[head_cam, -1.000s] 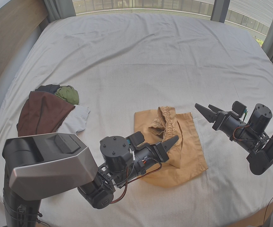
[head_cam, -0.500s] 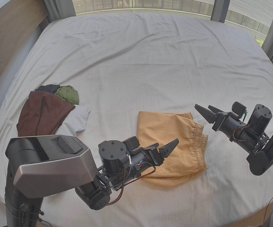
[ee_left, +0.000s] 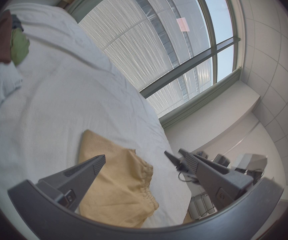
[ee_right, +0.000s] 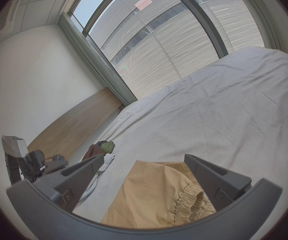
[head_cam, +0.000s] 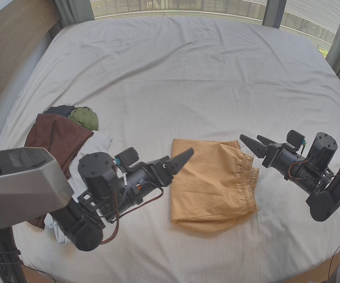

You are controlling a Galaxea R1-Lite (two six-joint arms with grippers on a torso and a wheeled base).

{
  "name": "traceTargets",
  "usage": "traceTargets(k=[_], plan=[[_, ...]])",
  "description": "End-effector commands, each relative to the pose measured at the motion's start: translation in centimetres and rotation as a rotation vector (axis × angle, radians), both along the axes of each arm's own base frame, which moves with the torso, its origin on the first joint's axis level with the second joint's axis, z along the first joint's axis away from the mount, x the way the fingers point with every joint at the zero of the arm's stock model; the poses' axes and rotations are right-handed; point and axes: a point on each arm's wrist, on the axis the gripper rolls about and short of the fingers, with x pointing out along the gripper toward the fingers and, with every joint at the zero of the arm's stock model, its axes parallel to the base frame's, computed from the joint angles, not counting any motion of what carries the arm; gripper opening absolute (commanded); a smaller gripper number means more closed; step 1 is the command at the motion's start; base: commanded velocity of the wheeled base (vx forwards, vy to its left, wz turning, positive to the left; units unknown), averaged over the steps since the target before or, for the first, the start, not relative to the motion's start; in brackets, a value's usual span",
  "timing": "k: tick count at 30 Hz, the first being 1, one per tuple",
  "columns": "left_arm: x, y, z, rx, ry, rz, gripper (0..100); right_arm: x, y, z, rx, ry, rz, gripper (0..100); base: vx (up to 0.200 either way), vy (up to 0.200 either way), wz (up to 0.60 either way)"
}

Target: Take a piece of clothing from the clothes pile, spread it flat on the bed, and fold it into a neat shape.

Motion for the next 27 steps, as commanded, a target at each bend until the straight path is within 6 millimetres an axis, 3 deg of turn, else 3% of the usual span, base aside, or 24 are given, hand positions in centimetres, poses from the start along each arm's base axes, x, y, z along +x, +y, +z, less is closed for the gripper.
traceTargets(k=[1,4,8,15,27], plan=[[-1.2,6.0,6.1,-0.072,-0.12,0.042,100,-0.7,0.9,-0.2,-0.005,0.012,0.033,100,0.0,0.0,0.0],[-2.1,8.8,7.1,-0.057,-0.142,0.036,100,-1.0,1.6,-0.3,-0.008,0.015,0.054,100,0.0,0.0,0.0],[-3.8,10.8,7.1,0.026,-0.188,0.021,100,-1.2,2.0,-0.6,-0.017,0.023,0.067,100,0.0,0.0,0.0],[-4.5,14.2,5.3,0.176,-0.209,0.057,100,-1.8,2.2,-1.1,-0.026,0.047,0.081,100,0.0,0.0,0.0],[-6.3,15.1,2.8,0.39,-0.271,0.023,100,-2.3,2.1,-1.5,-0.033,0.068,0.083,100,0.0,0.0,0.0]])
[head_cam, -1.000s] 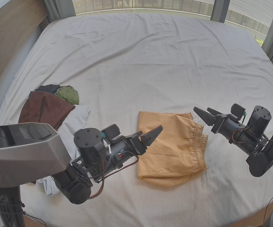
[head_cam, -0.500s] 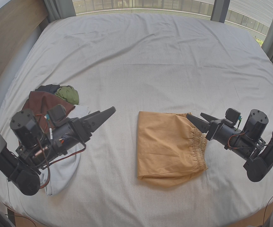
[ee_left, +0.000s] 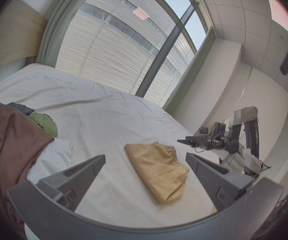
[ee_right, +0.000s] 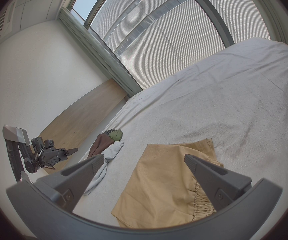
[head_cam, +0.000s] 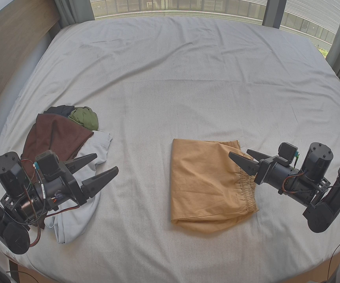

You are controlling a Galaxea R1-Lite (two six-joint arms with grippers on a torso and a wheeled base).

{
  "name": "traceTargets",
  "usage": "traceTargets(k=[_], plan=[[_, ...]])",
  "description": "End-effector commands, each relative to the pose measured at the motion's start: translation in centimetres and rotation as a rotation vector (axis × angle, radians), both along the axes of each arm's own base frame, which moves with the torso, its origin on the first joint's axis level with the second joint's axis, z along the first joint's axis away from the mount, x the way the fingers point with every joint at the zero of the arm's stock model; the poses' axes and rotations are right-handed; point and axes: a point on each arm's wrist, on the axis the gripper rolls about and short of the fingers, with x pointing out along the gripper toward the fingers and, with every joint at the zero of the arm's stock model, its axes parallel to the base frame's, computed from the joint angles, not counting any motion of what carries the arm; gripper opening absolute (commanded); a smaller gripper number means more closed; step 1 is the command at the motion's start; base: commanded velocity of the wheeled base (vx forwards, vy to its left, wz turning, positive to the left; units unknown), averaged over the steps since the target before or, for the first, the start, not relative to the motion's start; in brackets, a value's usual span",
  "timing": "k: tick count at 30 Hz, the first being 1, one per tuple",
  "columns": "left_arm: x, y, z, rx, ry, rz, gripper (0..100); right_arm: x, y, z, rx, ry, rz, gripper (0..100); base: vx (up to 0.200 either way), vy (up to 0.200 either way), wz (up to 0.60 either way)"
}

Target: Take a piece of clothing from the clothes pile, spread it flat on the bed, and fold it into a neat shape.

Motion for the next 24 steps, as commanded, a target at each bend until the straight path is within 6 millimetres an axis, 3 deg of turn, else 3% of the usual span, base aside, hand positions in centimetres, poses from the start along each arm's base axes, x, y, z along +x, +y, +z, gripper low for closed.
traceTargets(k=[1,13,24], plan=[[-0.5,0.4,-1.0,0.044,0.02,0.008,100,-0.2,-0.1,-0.1,-0.003,0.006,-0.001,100,0.0,0.0,0.0],[-1.0,1.9,-3.3,0.21,-0.023,-0.043,100,-0.1,-0.9,0.1,-0.034,-0.016,-0.025,100,0.0,0.0,0.0],[-1.4,2.0,-4.1,0.232,0.007,-0.048,100,-1.1,-2.9,-3.3,-0.237,0.175,-0.058,100,0.0,0.0,0.0]])
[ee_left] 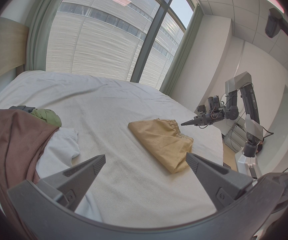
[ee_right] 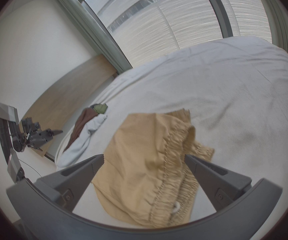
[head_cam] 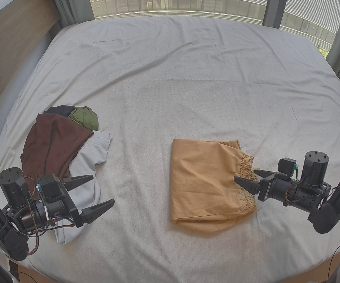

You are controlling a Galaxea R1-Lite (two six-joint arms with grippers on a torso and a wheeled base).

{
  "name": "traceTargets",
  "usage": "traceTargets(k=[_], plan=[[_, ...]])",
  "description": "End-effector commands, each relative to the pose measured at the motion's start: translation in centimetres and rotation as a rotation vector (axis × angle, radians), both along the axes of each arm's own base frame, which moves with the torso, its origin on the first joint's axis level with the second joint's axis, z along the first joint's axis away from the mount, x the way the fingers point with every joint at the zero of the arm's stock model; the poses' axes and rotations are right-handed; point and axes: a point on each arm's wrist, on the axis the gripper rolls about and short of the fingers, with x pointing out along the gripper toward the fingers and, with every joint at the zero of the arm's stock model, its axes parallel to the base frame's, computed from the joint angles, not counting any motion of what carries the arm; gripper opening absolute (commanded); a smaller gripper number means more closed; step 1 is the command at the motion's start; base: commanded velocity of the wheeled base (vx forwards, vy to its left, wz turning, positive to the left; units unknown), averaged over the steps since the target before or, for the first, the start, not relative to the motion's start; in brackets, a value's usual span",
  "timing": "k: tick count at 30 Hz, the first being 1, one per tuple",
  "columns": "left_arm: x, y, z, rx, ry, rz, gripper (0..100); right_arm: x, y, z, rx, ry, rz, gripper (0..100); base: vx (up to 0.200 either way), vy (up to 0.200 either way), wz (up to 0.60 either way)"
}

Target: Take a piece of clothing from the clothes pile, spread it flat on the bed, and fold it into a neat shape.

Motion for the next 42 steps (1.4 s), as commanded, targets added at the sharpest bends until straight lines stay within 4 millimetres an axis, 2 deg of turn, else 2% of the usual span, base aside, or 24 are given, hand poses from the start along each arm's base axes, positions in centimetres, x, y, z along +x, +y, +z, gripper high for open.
traceTargets(k=[1,9,13,17,27,34,42], plan=[[-0.2,0.0,-0.6,0.006,0.028,0.0,100,-0.4,-1.1,-0.7,-0.038,0.036,-0.027,100,0.0,0.0,0.0],[0.0,0.0,-0.9,0.015,0.036,-0.002,100,-1.0,-2.6,-2.3,-0.104,0.161,-0.059,100,0.0,0.0,0.0],[0.0,0.0,-1.1,0.024,0.038,-0.004,100,-1.5,-2.4,-3.0,-0.119,0.214,-0.044,100,0.0,0.0,0.0],[0.0,0.0,-1.2,0.037,0.029,-0.007,100,-1.3,-2.4,-4.8,-0.132,0.283,-0.046,100,0.0,0.0,0.0],[0.0,0.0,-1.2,0.038,0.028,-0.007,100,-1.1,-2.2,-6.9,-0.133,0.362,-0.04,100,0.0,0.0,0.0],[0.0,0.0,-1.3,0.039,0.029,-0.007,100,-1.1,-1.2,-6.9,-0.031,0.426,-0.01,100,0.0,0.0,0.0],[0.0,0.0,-1.3,0.039,0.029,-0.009,100,0.1,-0.6,-7.3,0.032,0.449,-0.024,100,0.0,0.0,0.0]])
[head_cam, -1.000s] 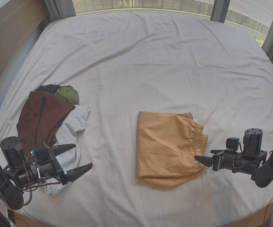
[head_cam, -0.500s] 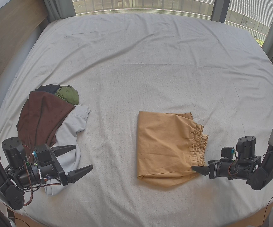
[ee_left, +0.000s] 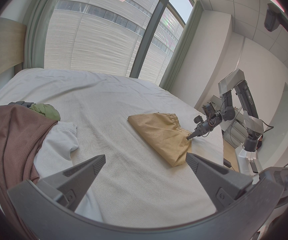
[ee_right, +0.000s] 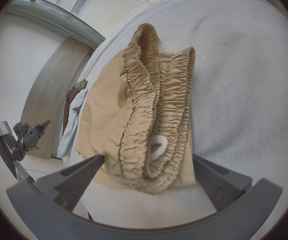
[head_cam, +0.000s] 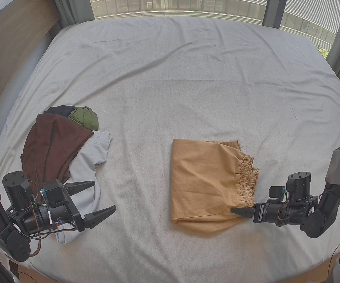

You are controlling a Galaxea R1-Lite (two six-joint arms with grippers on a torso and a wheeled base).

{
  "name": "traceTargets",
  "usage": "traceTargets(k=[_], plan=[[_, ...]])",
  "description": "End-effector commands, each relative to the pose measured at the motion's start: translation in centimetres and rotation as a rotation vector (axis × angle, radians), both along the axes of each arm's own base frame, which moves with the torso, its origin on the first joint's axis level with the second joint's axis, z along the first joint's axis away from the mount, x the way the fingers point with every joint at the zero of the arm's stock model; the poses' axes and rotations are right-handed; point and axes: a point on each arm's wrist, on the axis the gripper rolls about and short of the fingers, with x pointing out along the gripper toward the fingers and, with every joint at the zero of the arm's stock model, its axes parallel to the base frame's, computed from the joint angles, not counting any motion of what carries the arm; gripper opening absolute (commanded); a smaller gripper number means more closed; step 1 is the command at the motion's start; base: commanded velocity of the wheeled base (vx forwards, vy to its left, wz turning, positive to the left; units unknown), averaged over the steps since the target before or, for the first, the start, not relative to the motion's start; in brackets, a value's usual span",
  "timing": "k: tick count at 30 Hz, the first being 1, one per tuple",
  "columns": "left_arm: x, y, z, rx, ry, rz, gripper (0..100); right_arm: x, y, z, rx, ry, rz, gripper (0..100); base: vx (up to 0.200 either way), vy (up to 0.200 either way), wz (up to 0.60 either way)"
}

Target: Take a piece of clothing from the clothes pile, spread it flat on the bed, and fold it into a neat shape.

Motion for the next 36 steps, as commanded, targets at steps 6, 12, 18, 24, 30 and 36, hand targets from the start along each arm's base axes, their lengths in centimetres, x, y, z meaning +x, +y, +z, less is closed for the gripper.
traceTargets(k=[6,12,18,24,30,36], plan=[[0.0,0.0,0.0,0.0,0.0,-0.002,100,1.2,0.9,-0.5,0.085,-0.056,-0.021,100,0.0,0.0,0.0],[0.0,-0.1,0.0,0.0,0.001,-0.003,100,1.0,1.0,-0.8,0.086,-0.057,-0.02,0,0.0,0.0,0.0],[0.0,0.0,0.0,0.0,0.001,-0.002,100,0.5,1.3,-0.8,0.084,-0.046,-0.003,0,0.0,0.0,0.0],[0.0,0.0,0.0,0.0,0.001,-0.003,100,0.5,1.6,0.2,0.127,-0.104,0.042,0,0.0,0.0,0.0],[0.3,0.1,0.2,0.0,-0.014,0.007,100,0.4,2.5,2.1,0.184,-0.234,0.079,0,0.0,0.0,0.0],[0.2,0.1,0.4,-0.002,-0.024,0.004,100,-0.2,3.6,4.3,0.239,-0.284,0.113,0,0.0,0.0,0.0]])
